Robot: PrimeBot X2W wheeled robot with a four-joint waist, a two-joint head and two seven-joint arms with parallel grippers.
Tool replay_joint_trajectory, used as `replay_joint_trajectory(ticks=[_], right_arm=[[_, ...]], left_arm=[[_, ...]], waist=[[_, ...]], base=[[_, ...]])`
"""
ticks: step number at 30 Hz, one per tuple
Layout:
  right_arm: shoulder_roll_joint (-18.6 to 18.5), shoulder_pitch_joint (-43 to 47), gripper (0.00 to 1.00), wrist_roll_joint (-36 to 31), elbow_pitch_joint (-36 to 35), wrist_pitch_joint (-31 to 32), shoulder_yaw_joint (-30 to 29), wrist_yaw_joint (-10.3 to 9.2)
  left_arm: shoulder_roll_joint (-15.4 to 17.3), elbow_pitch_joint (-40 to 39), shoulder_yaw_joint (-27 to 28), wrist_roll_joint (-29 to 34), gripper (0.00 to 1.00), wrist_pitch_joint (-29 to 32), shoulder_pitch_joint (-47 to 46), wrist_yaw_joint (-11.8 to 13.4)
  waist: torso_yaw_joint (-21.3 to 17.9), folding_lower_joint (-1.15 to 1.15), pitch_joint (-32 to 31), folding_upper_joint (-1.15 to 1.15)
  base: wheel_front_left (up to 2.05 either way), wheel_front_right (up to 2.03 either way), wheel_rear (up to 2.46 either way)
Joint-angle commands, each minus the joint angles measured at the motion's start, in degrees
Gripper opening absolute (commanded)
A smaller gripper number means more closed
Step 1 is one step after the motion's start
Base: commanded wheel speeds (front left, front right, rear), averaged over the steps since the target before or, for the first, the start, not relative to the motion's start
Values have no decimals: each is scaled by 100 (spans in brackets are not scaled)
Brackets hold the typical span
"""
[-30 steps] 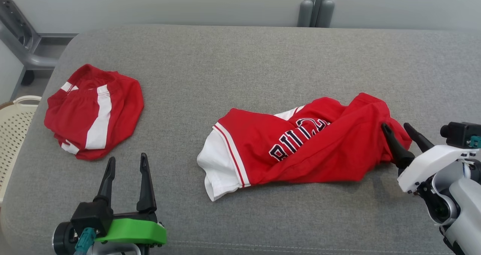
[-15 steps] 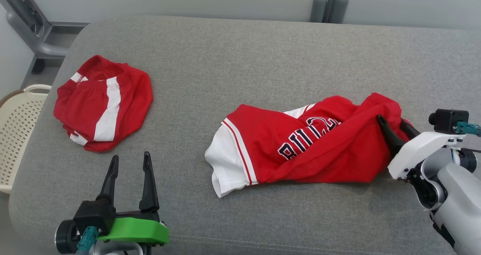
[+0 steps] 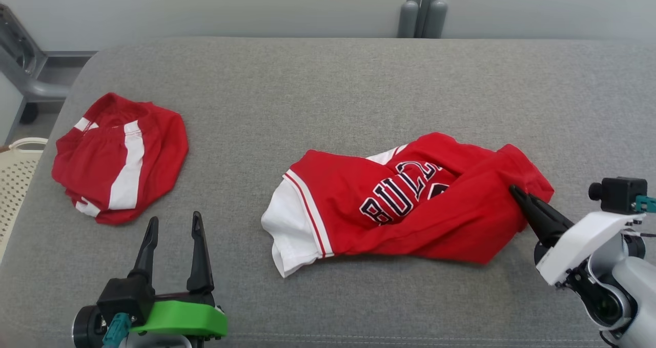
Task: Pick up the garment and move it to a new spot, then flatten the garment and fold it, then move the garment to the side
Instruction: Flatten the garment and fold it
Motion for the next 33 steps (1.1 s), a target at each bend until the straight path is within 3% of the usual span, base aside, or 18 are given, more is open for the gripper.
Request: replay_joint_trajectory(ticks=[1, 7, 16, 17, 18, 25, 33], right_arm=[[-194, 247, 0, 146, -248, 40, 44, 0], [-487, 778, 0, 464, -697, 255, 190, 0], [-444, 1010, 2, 333, -627, 287, 211, 0], [-432, 1004, 45, 308, -609, 263, 192, 0], [-409, 1009, 100, 307, -594, 257, 182, 0], [-388, 1050, 100, 179, -698, -54, -38, 0], [-122, 988, 100, -627, -351, -647, -600, 0]], left_arm=[[8, -8, 29, -22, 100, -20, 60, -3], [8, 1, -5, -26, 100, -20, -24, -20], [8, 53, 22, -27, 100, -19, -36, -35], [8, 64, 30, -30, 100, -20, -34, -43], [8, 78, 39, -39, 100, -20, -30, -53], [7, 199, 126, -18, 100, -19, 39, -96], [8, 263, 216, 85, 100, -20, -19, -170]], waist=[[-172, 0, -15, 0], [-320, 0, 20, 0], [-408, 0, 22, 0], [-415, 0, 16, 0], [-421, 0, 8, 0], [-472, 0, -26, 0], [-559, 0, -54, 0]], base=[[0, 0, 0], [0, 0, 0], [0, 0, 0], [0, 0, 0], [0, 0, 0], [0, 0, 0], [0, 0, 0]])
